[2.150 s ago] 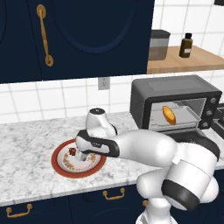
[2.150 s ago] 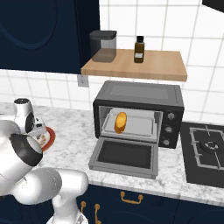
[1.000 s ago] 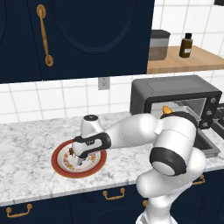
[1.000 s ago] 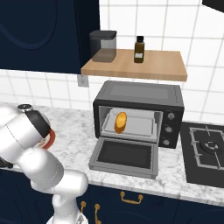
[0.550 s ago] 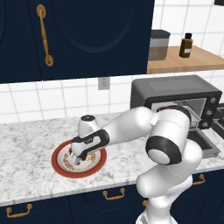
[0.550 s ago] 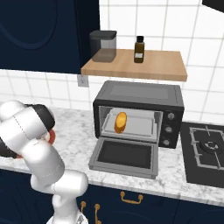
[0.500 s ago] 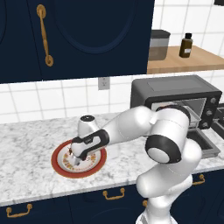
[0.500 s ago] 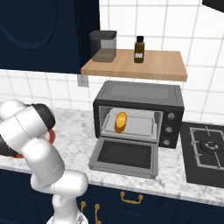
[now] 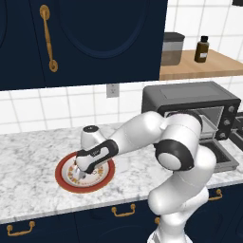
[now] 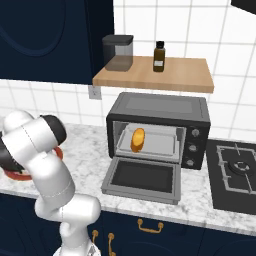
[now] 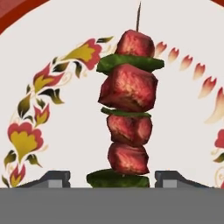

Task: Pick up the kebab skewer and baguette bread, and place them inside the toaster oven. Close the toaster oven door and start by setting the timer.

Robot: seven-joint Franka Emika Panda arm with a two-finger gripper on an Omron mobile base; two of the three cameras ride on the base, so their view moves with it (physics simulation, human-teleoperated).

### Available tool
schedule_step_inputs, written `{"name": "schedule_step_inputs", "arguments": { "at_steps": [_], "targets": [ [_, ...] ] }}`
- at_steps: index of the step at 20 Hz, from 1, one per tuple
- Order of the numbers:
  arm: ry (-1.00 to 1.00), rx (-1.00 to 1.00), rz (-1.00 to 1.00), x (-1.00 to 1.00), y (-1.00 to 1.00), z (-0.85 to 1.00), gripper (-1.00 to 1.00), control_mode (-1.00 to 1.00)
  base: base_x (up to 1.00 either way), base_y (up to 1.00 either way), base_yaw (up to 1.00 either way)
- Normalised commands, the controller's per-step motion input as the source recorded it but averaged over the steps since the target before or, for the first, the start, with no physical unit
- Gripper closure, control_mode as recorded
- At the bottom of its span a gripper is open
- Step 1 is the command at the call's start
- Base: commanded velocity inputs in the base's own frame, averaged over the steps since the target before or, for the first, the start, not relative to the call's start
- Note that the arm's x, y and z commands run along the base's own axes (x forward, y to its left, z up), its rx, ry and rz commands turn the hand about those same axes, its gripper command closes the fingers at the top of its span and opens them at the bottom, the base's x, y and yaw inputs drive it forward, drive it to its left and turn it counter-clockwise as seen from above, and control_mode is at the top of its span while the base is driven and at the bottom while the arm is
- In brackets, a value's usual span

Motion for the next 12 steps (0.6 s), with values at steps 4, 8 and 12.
{"name": "schedule_step_inputs", "arguments": {
  "at_steps": [4, 8, 12],
  "targets": [
    [0.00, -0.01, 0.03, 0.00, -0.08, -0.03, 1.00, -1.00, 0.00, 0.00, 0.00],
    [0.00, 0.05, 0.04, -0.69, -0.79, 0.58, 1.00, -1.00, 0.00, 0.00, 0.00],
    [0.00, 0.09, 0.01, -1.00, -1.00, 0.82, 1.00, -1.00, 0.00, 0.00, 0.00]
  ]
}}
